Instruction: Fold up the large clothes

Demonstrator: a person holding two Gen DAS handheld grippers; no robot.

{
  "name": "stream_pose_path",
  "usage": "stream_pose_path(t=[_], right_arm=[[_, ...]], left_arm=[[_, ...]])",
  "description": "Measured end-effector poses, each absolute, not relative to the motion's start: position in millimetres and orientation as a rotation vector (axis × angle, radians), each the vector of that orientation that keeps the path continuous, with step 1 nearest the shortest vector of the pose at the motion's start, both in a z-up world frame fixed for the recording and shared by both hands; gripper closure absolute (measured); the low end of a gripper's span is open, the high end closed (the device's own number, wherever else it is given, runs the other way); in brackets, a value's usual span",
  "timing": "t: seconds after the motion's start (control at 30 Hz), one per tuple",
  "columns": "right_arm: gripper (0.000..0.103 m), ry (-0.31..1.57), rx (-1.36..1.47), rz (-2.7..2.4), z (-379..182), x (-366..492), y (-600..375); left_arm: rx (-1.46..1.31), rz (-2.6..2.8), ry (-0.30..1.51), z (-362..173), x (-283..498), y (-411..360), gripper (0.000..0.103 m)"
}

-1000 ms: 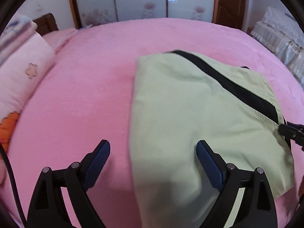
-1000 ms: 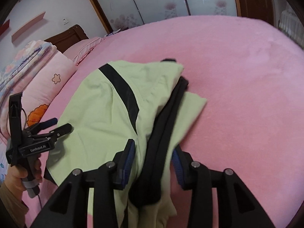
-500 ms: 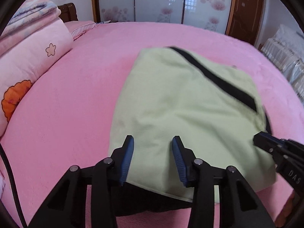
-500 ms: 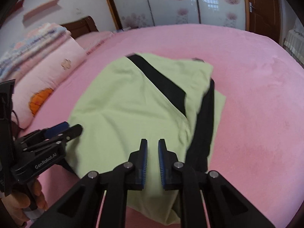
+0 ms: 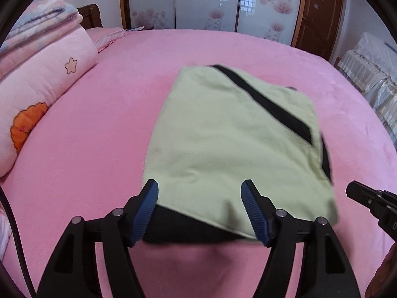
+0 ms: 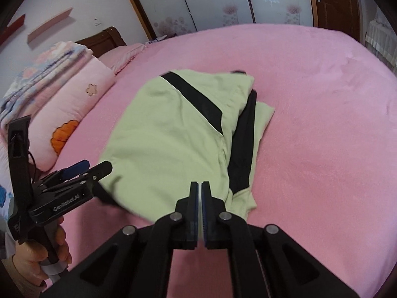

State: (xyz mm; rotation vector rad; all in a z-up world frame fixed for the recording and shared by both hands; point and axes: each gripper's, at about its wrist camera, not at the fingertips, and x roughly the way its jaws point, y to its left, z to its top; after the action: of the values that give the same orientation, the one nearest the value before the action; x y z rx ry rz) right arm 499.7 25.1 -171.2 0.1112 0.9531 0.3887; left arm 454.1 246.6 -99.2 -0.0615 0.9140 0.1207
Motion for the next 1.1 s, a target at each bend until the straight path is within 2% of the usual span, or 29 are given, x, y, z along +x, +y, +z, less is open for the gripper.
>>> stream_pose_path(t=[0.07, 0.17, 0.23, 0.3, 0.33, 0.4, 0.5, 0.87, 1.1], right_arm=[[0.101, 0.951, 0.117, 0.401, -145.5, 476.8, 18.6], [0.100, 0.961, 0.139, 0.408, -108.2, 439.1, 4.0], [0.094, 0.973, 0.159, 0.400, -82.8, 406.9, -8.7], [0.070, 0.972, 0.180, 0.392, -64.4, 382.4, -18.9], [0.061, 0.961, 0.185, 0.367, -51.0, 362.1, -27.6], [0.055, 0.938, 0.189, 0.351, -33.5, 337.5, -39.6], [0.045, 0.910, 0.219, 0.349, -9.7, 293.8, -57.9], [0.044, 0.838, 0.188, 0.361, 27.2, 157.8, -97.8], [0.043, 0.771, 0.116, 0.327, 30.5, 91.9, -107.6]], left_arm=[[-0.053, 0.123, 0.909, -77.0, 439.2, 236.5, 0.023], [-0.066, 0.108, 0.902, -27.1, 401.4, 214.7, 0.015], [-0.074, 0.097, 0.907, -1.2, 379.3, 202.9, 0.011], [-0.073, 0.077, 0.907, 24.0, 351.6, 187.4, 0.008], [-0.066, 0.063, 0.902, 38.2, 333.2, 177.2, 0.008], [-0.052, 0.045, 0.886, 62.1, 297.5, 159.6, 0.007], [-0.063, 0.025, 0.899, 83.8, 251.3, 140.3, 0.001], [-0.030, 0.030, 0.879, 126.0, 105.8, 75.4, 0.001], [0.047, 0.096, 0.810, 125.3, 39.6, 43.7, 0.001]])
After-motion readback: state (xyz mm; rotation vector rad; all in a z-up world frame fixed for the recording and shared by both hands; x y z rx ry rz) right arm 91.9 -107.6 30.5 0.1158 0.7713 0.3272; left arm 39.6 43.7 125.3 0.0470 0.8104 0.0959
